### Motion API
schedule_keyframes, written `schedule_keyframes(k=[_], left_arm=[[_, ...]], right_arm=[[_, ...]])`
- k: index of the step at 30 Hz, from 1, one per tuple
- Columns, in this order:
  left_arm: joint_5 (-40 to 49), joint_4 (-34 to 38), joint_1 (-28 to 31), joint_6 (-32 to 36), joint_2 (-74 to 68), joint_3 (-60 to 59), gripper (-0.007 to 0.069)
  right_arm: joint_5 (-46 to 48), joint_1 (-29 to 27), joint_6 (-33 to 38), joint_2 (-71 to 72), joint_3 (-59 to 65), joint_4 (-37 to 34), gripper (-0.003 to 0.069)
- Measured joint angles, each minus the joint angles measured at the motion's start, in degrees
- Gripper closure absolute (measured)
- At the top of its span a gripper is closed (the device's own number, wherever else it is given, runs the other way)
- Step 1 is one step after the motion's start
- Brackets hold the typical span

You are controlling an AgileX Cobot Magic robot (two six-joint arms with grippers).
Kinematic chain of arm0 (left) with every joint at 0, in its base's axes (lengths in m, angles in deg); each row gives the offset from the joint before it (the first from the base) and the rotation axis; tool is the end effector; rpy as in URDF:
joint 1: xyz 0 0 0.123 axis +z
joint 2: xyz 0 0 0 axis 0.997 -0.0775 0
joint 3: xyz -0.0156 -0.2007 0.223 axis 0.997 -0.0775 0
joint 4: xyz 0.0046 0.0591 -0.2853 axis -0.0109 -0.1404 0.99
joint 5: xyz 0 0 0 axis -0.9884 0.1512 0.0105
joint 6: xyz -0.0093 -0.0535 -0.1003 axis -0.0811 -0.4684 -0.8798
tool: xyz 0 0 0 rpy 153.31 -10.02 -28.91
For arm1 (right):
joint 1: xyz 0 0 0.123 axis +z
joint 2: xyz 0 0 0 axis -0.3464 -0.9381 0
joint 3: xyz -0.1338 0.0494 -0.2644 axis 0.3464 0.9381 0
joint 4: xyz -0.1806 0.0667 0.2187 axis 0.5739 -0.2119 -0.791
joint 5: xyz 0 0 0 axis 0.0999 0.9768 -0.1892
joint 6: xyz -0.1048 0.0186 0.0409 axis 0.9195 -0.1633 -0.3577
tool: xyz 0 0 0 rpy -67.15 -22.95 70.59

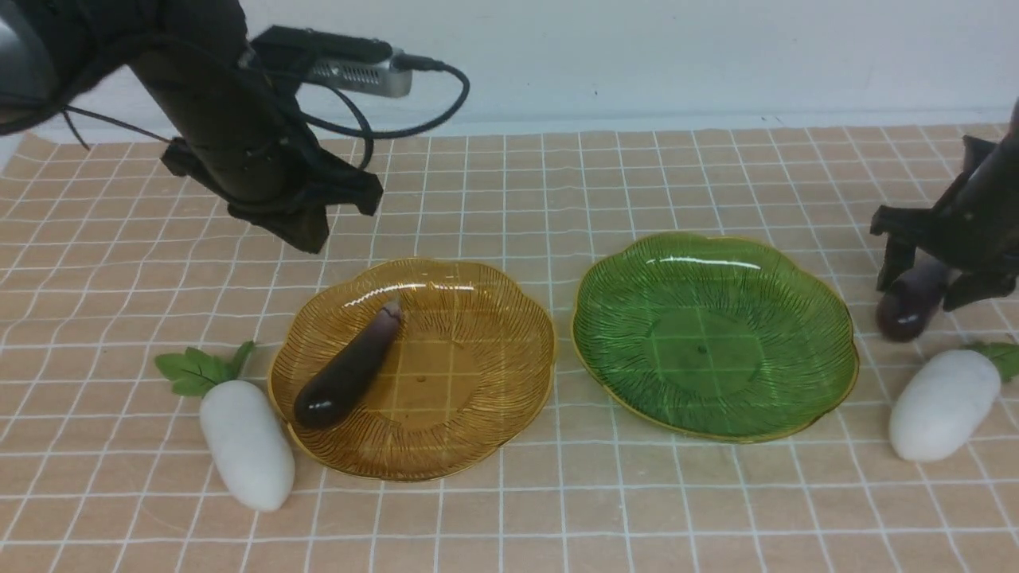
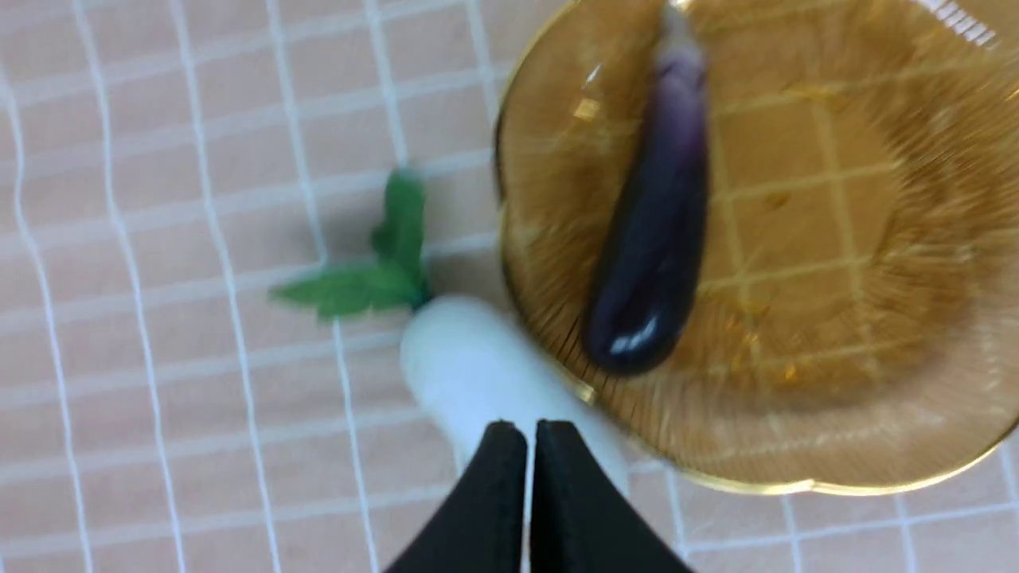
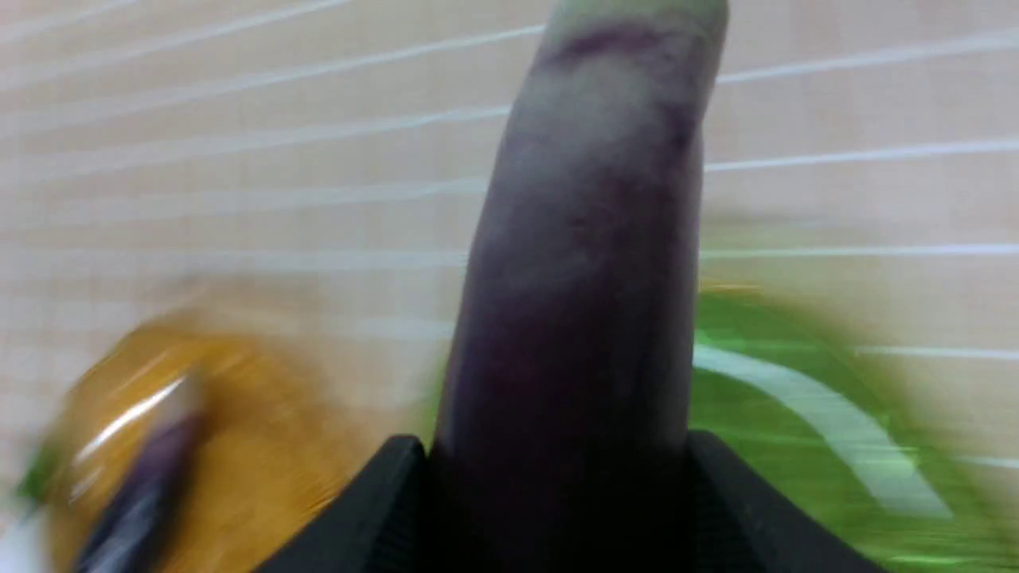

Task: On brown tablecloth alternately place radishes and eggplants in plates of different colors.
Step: 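Pick up the eggplant and place it on the yellow plate with the right gripper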

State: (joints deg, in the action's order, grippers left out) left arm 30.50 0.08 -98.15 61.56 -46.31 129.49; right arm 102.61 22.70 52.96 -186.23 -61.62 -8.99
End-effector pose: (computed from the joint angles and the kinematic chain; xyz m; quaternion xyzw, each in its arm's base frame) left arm 0.3524 -0.0708 0.3439 0.0658 0.9747 0.0022 0.2136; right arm 0.5008 0.0701 0.3111 0.0190 0.9536 0.2362 0.1859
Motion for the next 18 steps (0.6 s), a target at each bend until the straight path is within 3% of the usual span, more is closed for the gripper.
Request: schedule_keyframes(k=[3, 9, 14, 18], left_arm=[[-3.3, 1.8, 2.9, -1.1, 3.7, -7.6, 0.0627], [-6.7, 10.9, 10.8, 1.0, 5.9, -16.0, 0.0624], [-7.6, 17.2, 15.3, 5.7, 5.8, -17.5, 0.0624], [-8.0, 19.1, 16.5, 5.7, 4.8, -17.5, 0.0624]], right_arm=[[0.3, 11.7, 0.7, 1.2, 0.0, 0.1, 0.0299], [0.9, 26.0, -0.2, -4.8, 0.0, 2.5, 0.0299], [-2.5, 30.1, -3.6, -10.0, 0.1, 2.5, 0.0283], [-4.1, 30.5, -5.0, -11.3, 0.1, 1.5, 0.0154]])
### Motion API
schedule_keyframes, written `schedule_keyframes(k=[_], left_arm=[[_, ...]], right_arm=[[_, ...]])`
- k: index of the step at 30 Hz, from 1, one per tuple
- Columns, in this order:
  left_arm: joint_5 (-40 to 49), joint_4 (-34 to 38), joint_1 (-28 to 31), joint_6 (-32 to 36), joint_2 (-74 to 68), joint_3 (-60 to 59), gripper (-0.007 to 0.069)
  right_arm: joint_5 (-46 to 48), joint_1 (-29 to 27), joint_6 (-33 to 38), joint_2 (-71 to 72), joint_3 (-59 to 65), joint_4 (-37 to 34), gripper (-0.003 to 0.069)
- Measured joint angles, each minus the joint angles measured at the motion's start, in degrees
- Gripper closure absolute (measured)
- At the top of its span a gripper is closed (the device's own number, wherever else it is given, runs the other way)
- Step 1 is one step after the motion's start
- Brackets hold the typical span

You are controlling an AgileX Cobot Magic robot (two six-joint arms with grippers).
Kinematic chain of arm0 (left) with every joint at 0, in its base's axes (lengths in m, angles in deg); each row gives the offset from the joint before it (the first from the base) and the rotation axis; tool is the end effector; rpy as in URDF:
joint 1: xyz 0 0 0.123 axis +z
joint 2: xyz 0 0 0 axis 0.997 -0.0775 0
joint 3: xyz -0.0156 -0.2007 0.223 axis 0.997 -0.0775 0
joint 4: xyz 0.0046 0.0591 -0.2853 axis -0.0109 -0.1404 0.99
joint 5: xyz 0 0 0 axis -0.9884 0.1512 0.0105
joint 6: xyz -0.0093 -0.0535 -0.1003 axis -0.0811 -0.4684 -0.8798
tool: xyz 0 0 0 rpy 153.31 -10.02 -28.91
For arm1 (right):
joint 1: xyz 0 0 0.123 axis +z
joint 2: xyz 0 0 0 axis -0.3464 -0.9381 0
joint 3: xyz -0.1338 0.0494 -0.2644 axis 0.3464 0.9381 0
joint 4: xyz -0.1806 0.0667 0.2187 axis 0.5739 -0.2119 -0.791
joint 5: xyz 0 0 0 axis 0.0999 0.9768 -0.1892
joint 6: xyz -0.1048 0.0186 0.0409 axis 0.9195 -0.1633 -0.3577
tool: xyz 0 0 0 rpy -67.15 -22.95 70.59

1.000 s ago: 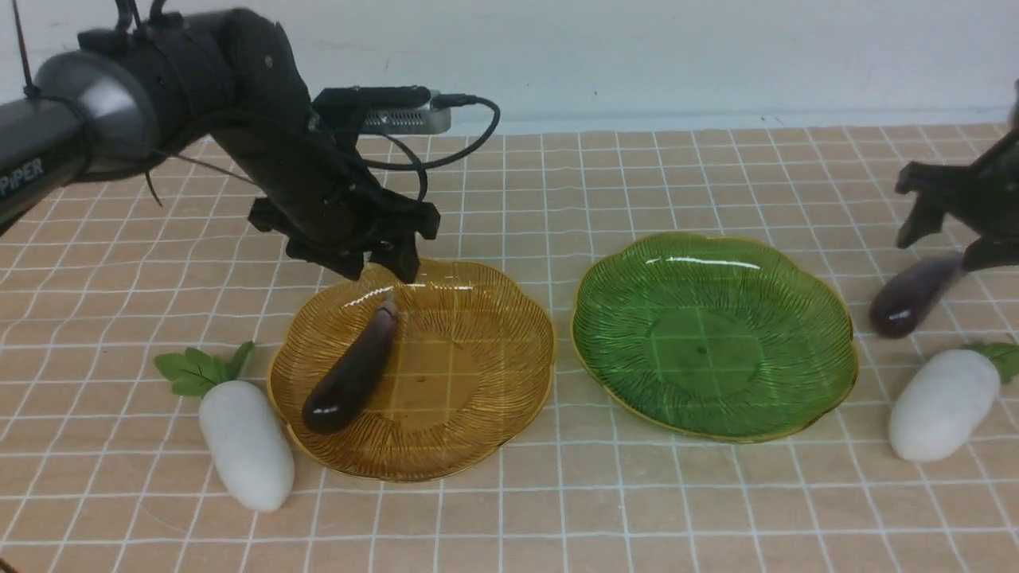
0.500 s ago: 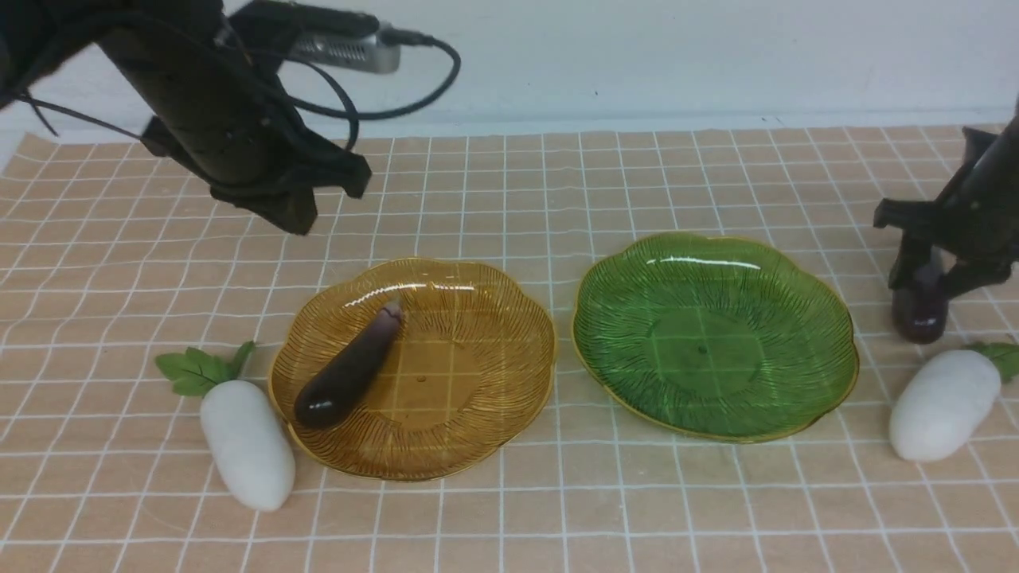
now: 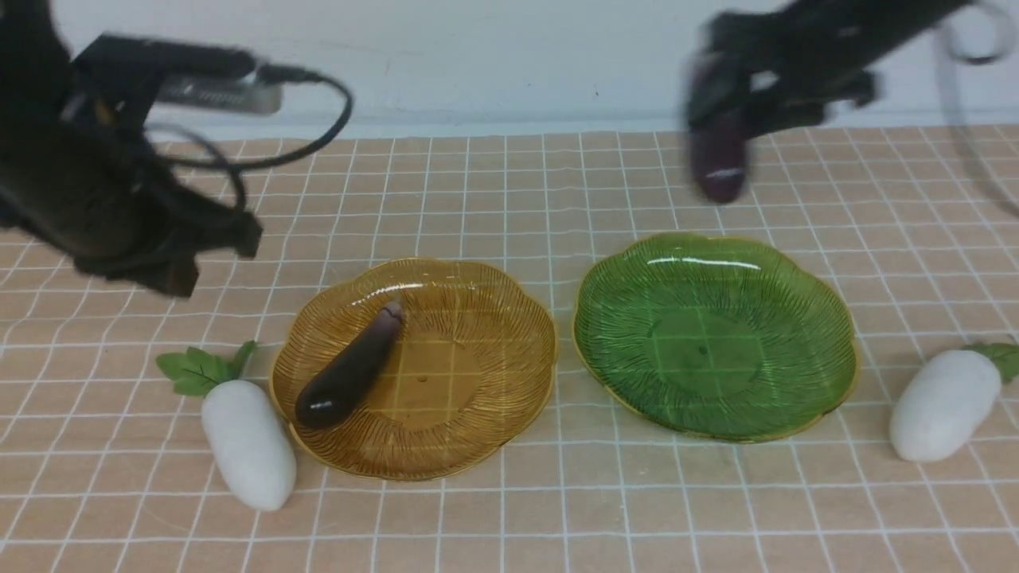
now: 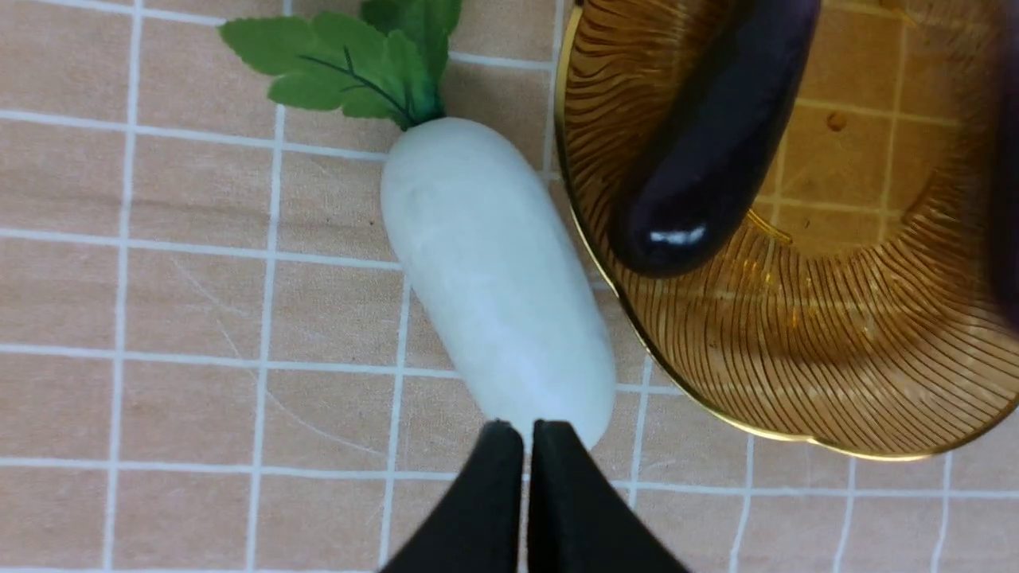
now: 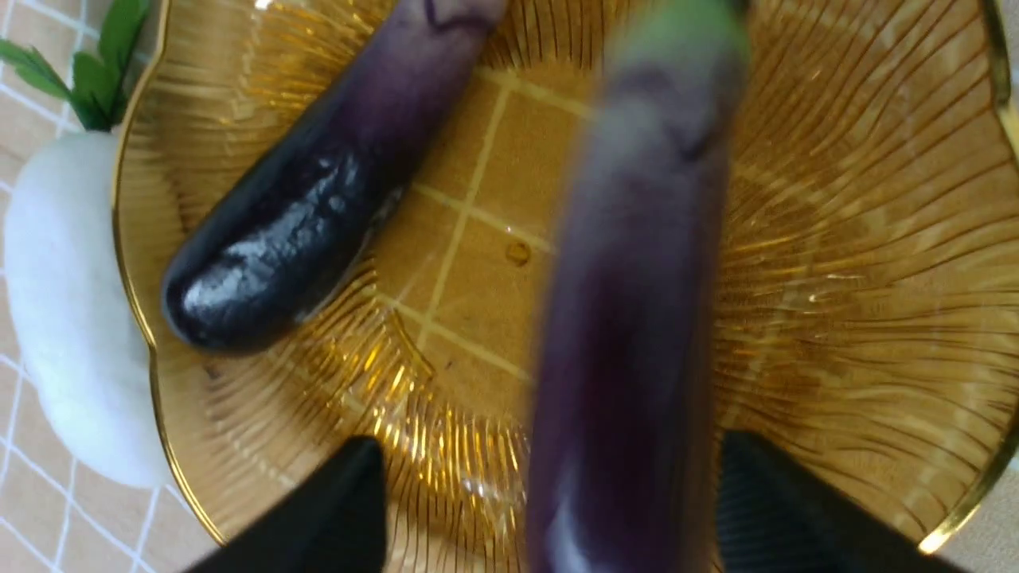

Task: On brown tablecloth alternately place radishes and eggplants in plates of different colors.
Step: 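Pick up the eggplant and place it on the yellow plate with the right gripper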

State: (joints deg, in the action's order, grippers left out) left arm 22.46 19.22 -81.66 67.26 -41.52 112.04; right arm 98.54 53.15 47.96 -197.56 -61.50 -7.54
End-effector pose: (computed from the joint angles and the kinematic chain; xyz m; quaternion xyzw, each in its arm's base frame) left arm 0.3258 -0.0030 0.2800 -0.0801 0.9747 -0.1152 0.1737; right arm 0.4272 0.3298 0.2083 -0.1679 0.9537 0.2439 0.0533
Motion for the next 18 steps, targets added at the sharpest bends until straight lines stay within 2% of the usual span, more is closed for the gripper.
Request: schedule_keyframes(k=[3, 6, 12, 14, 18], left_arm=[[-1.3, 0.4, 0.1, 0.0, -1.7, 0.0, 0.0617], [-2.9, 1.0, 0.1, 0.0, -4.0, 0.0, 0.0577], [-7.5, 1.4, 0.1, 0.0, -8.2, 0.0, 0.0384], [-8.7, 1.4, 0.1, -1.7, -9.7, 0.0, 0.029], [-10.1, 1.5, 0.1, -5.2, -12.4, 0.0, 0.0167]], right_arm=[[0.1, 0.0, -0.2, 0.0, -0.1, -0.2, 0.0071], [3.5, 0.0, 0.8, 0.0, -1.6, 0.6, 0.0051], [4.8, 0.0, 2.8, 4.2, -4.8, 6.5, 0.0102], [5.0, 0.0, 2.9, 6.7, -4.9, 8.5, 0.012], [5.2, 0.0, 2.9, 12.0, -4.9, 12.0, 0.0153]])
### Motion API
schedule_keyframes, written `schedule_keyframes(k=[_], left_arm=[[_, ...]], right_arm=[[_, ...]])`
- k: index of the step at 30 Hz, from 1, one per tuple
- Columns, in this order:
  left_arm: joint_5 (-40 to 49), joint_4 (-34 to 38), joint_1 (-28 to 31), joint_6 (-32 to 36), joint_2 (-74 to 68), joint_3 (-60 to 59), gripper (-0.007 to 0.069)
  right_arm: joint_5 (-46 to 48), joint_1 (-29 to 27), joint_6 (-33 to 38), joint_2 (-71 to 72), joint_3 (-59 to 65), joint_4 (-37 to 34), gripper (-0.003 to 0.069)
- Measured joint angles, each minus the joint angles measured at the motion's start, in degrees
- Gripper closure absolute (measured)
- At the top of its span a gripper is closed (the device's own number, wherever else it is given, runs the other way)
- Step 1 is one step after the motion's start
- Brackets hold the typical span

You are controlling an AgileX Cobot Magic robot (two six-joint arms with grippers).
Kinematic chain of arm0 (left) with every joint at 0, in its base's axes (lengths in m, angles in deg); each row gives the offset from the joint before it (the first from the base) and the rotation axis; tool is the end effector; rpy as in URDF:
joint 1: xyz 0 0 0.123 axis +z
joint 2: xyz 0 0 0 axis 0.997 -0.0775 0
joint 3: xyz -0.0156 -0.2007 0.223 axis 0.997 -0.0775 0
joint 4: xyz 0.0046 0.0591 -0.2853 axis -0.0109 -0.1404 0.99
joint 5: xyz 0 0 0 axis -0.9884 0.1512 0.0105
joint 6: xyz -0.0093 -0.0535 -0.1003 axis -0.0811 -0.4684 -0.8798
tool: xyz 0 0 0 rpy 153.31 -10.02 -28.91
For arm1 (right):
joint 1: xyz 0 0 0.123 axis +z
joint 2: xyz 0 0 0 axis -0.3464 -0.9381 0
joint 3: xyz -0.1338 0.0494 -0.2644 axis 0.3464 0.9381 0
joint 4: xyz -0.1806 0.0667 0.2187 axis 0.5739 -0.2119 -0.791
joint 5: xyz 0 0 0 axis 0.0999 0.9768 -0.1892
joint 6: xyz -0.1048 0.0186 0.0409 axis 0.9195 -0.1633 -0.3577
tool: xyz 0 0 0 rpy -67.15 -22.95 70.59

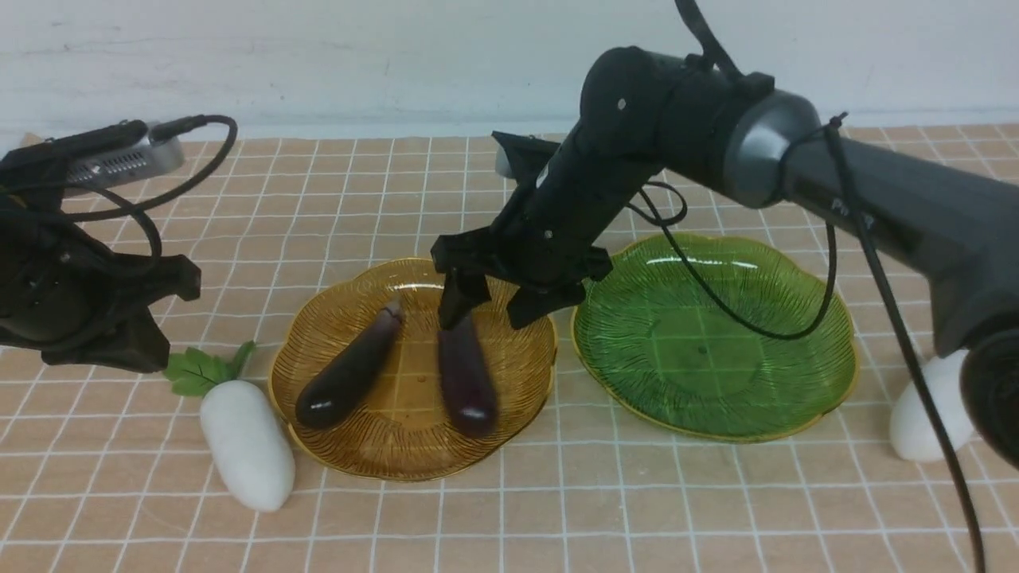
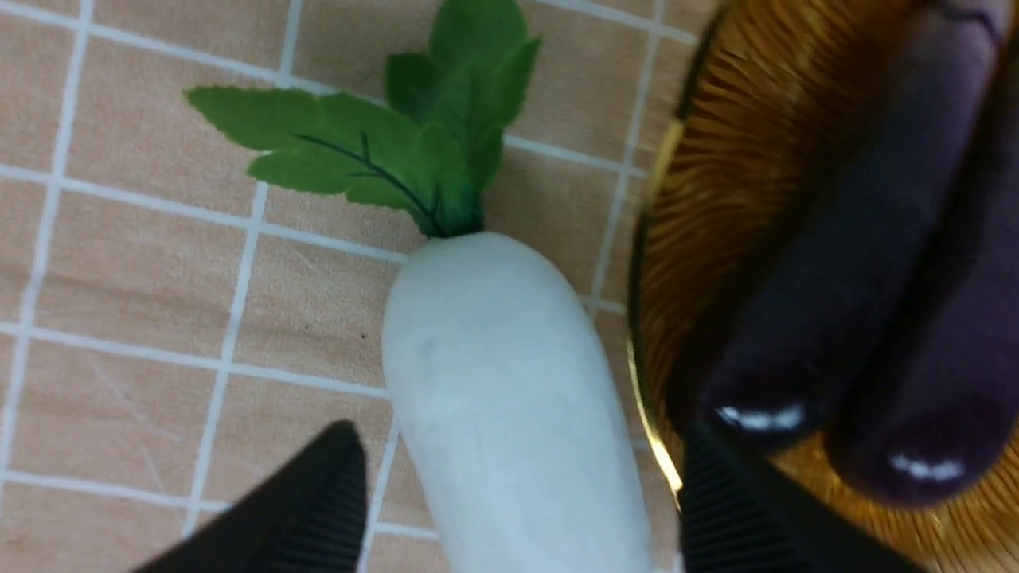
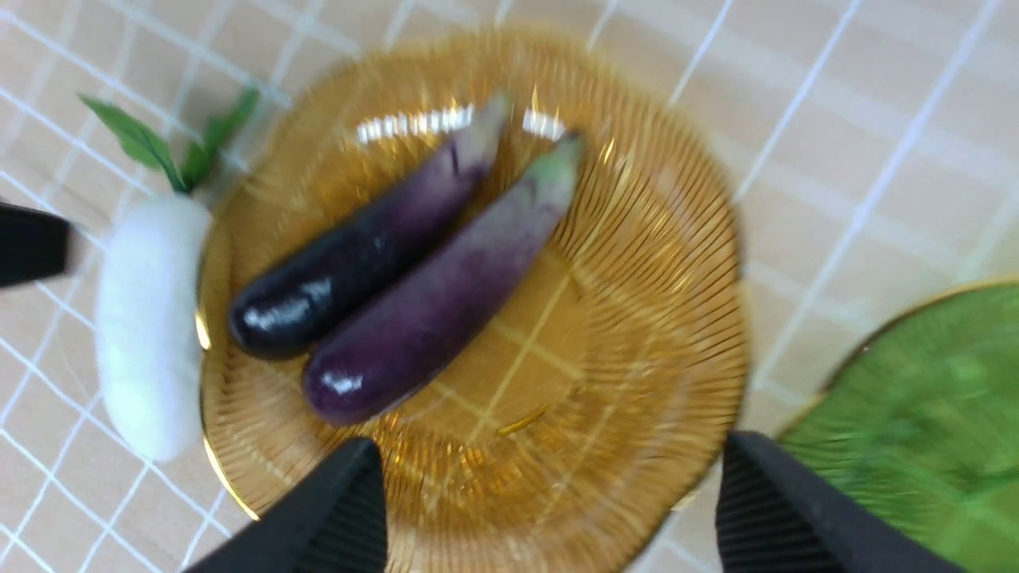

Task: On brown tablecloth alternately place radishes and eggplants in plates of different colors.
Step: 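Pick up the eggplant and place it on the yellow plate with the right gripper, then pick up the white radish and place it on the plate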

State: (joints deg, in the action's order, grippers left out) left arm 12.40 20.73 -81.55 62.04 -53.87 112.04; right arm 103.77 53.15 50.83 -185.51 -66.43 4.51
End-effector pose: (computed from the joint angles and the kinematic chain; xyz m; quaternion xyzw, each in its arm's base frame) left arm 0.3713 0.0017 0.2113 -0.1550 0.9690 -0.1222 0.1486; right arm 0.4092 0.2946 0.3359 -0.2407 0.9348 0.1830 0.1861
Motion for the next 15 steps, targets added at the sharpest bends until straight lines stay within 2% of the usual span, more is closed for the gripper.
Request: schedule_keyframes(k=[4, 15], left_arm=[[-0.8, 0.0, 0.0, -2.9, -3.6, 0.0, 0.0058], [-6.6, 0.1, 0.0, -3.6, -8.2, 0.0, 0.0041]], right_arm=[[0.3, 0.0, 0.0, 5.0, 0.4, 2.6, 0.0167], [1.2, 0.0, 0.0, 16.7, 1.1, 12.8, 0.0172]])
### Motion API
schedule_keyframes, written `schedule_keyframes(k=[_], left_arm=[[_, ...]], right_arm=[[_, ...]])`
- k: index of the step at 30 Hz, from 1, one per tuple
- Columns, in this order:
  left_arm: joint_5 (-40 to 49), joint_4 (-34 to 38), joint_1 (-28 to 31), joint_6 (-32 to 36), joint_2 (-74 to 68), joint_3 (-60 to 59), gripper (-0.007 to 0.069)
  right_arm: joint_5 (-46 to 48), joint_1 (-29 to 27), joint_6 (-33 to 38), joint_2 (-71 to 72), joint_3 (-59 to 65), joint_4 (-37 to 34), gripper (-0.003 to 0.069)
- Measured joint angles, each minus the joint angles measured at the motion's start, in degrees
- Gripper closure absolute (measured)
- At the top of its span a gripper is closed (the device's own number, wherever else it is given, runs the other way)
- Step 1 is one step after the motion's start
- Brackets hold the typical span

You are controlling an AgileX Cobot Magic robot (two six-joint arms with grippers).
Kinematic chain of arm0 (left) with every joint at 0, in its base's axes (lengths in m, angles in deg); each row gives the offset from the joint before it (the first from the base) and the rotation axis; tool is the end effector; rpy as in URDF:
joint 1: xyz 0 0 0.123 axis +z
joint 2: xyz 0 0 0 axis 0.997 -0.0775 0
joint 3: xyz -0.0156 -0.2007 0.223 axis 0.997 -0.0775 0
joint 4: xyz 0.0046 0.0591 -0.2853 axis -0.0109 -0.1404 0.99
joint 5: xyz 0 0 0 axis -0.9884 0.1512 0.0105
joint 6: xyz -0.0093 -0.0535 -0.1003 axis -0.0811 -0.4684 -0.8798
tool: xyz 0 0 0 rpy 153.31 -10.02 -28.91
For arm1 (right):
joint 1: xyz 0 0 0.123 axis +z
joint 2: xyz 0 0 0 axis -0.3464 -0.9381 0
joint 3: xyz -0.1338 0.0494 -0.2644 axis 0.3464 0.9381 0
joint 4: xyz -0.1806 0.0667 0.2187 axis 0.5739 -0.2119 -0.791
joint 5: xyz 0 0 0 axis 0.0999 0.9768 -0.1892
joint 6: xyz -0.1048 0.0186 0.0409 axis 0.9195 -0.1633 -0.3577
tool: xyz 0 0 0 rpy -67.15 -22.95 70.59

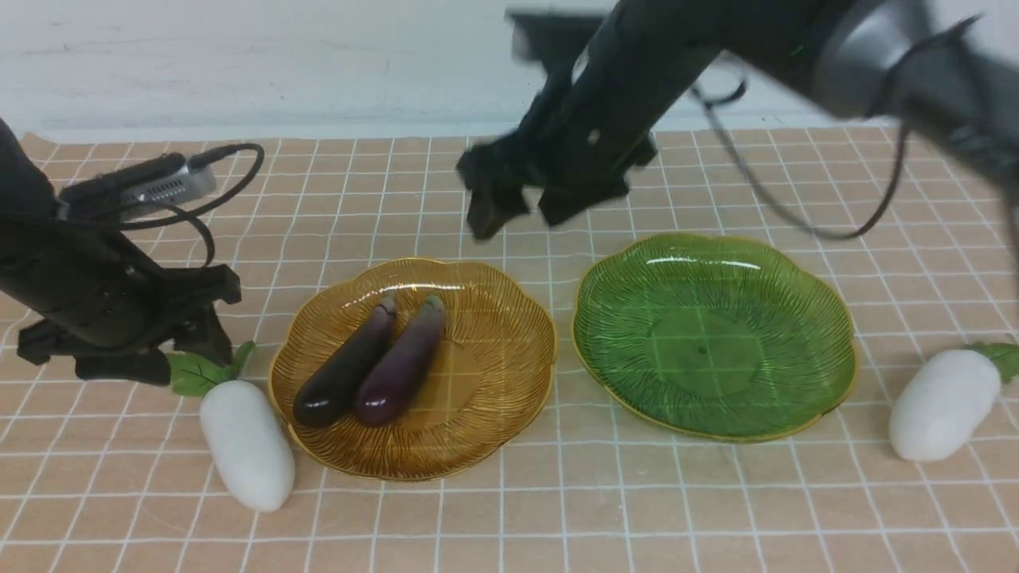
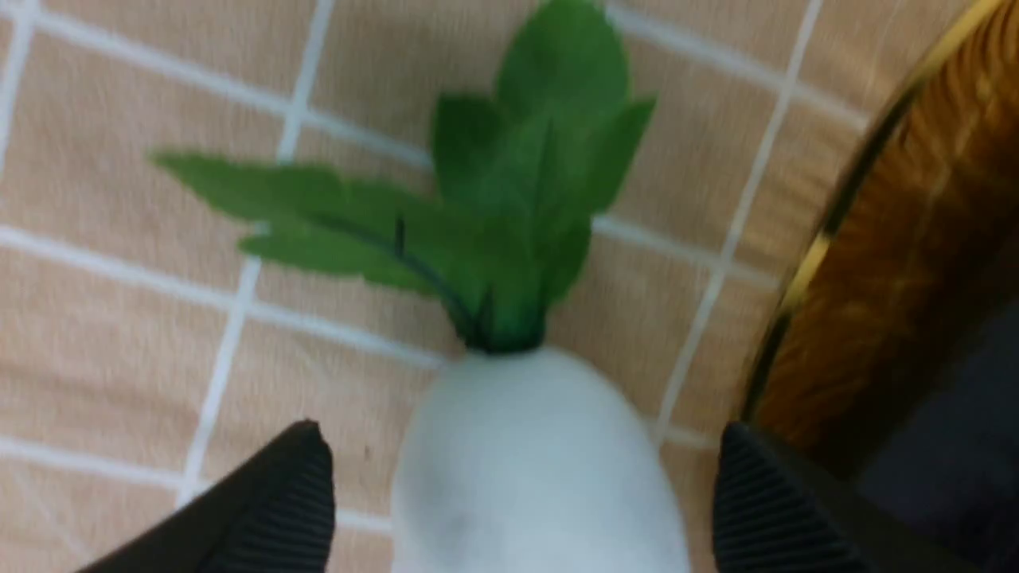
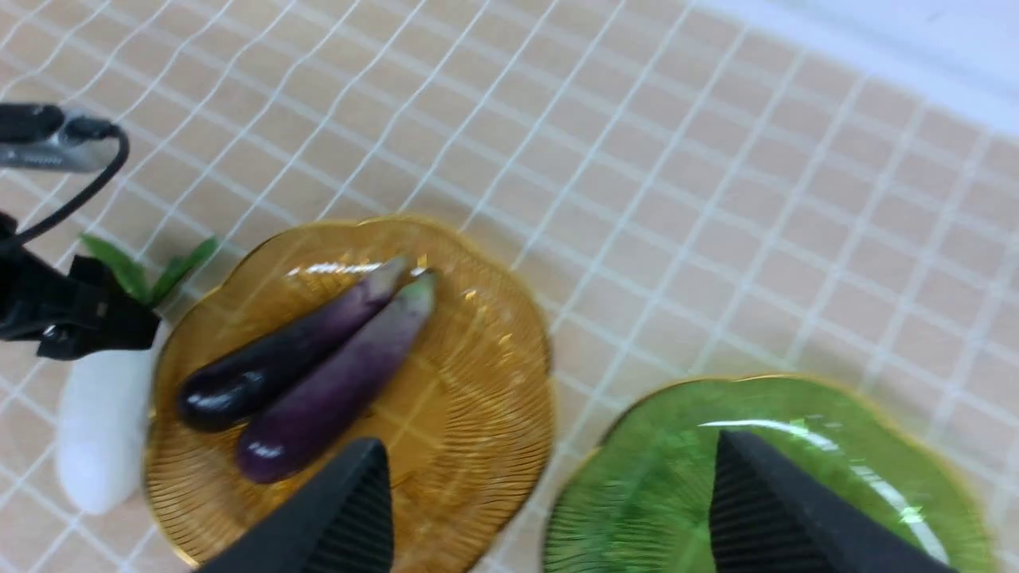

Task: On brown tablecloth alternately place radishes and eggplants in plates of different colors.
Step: 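Pick up the white radish and place it on the plate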

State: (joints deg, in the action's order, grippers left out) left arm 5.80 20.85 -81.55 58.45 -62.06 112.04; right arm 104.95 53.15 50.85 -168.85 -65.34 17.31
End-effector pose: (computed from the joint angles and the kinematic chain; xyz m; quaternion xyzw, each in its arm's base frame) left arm 0.3926 0.0056 0.1602 -0.2010 0.9638 -0.1162 0.1315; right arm 0.3537 0.2302 0.4607 -0.2432 0.9028 0.1145 0.3358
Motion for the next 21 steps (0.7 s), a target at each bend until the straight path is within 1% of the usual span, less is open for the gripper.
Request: schedule_keyframes(k=[4, 9, 18, 21], left_arm=[[-2.2, 0.0, 0.0, -0.9, 0.0, 0.0, 0.0047], [-3.5, 0.0, 0.0, -1.2, -0.4, 0.0, 0.0048], [-0.9, 0.0, 0.0, -1.8, -4.7, 0.0, 0.0048], [-0.7, 0.0, 0.0, -1.8, -5.3, 0.0, 0.0063]], right_arm=[[0.2, 0.0, 0.0, 1.4, 0.0, 1.8, 0.0173], [0.4, 0.0, 0.0, 1.4, 0.2, 2.2, 0.0172], [0.5, 0.0, 0.0, 1.4, 0.3, 2.2, 0.0172], [0.5, 0.0, 0.0, 1.4, 0.3, 2.2, 0.0172]])
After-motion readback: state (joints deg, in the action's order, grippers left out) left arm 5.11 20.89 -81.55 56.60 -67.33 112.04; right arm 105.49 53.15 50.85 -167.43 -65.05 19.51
